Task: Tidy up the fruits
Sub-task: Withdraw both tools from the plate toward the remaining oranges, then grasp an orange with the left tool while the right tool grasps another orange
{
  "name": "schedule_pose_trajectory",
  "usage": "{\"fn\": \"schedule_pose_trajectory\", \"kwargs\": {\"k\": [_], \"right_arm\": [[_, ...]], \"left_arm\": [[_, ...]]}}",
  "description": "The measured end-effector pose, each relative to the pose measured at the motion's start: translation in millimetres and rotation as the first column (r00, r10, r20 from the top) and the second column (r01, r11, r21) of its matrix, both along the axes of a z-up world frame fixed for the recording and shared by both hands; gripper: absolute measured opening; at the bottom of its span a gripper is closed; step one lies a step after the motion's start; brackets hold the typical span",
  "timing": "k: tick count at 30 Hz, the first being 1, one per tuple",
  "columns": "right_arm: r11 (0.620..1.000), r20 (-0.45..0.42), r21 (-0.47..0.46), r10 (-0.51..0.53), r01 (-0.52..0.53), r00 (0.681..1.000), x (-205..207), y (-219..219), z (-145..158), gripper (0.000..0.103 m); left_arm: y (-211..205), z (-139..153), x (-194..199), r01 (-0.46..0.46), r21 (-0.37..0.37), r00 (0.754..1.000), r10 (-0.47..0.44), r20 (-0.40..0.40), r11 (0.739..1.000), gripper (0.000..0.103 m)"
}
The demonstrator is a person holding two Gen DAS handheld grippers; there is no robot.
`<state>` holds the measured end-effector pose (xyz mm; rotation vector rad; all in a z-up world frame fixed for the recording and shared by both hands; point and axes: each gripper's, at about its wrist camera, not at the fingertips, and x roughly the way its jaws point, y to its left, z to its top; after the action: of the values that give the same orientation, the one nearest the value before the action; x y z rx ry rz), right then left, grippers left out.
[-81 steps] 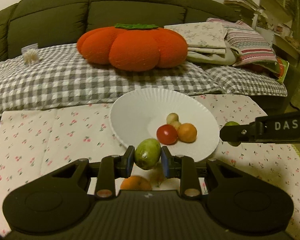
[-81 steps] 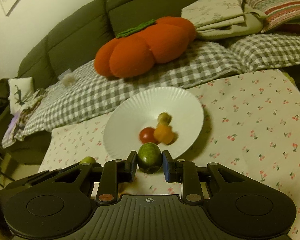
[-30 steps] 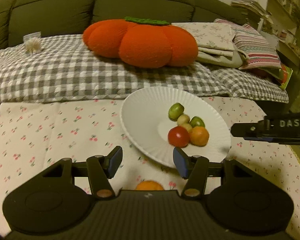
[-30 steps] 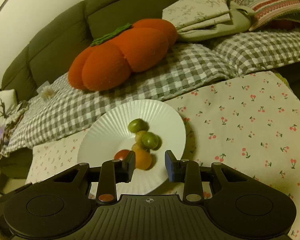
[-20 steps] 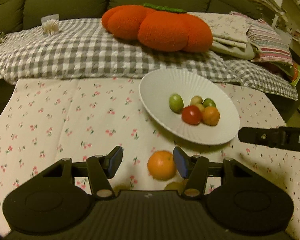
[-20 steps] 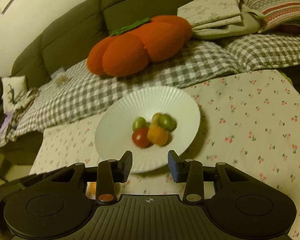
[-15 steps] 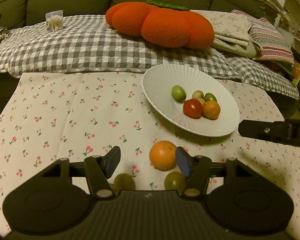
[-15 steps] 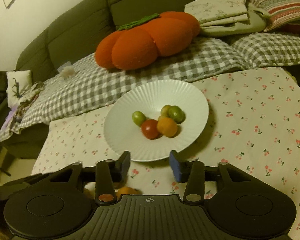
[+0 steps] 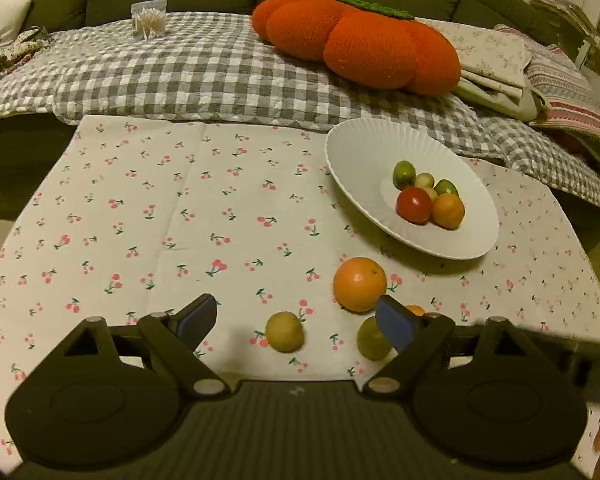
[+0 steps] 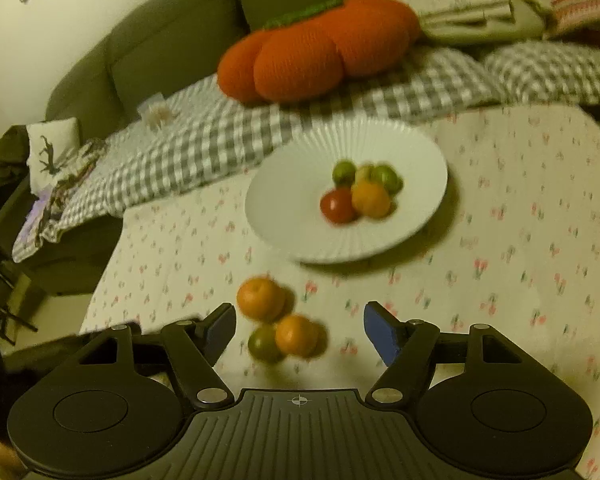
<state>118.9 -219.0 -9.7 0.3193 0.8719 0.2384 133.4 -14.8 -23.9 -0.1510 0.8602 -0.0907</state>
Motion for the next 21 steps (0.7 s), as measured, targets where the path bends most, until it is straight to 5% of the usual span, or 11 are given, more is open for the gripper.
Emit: {"fn": "schedule_pose_trajectory", "kwargs": {"k": [14, 17, 21], "right_arm": [[0.998, -0.088, -0.003, -0.055, 0.055, 0.995, -2.1, -5.2, -23.1, 0.072], [0.998, -0.091, -0.005, -0.063, 0.063, 0.994, -0.5, -7.7, -24.2, 0.072], [0.997, -0.097, -0.009, -0.076, 0.076, 0.992, 1.4, -9.5, -26.5, 0.072]], "left_arm": [[-33.8, -29.8, 26.6, 0.063, 0.042, 0.998, -0.063, 0.006, 0.997, 0.085], [-39.6, -34.5, 28.5, 0.076, 0.044, 0.997, -0.077, 0.018, 0.996, 0.080], [-43.7, -36.5, 32.6, 0.092, 0.042, 0.995, -0.093, 0.027, 0.995, 0.058]]}}
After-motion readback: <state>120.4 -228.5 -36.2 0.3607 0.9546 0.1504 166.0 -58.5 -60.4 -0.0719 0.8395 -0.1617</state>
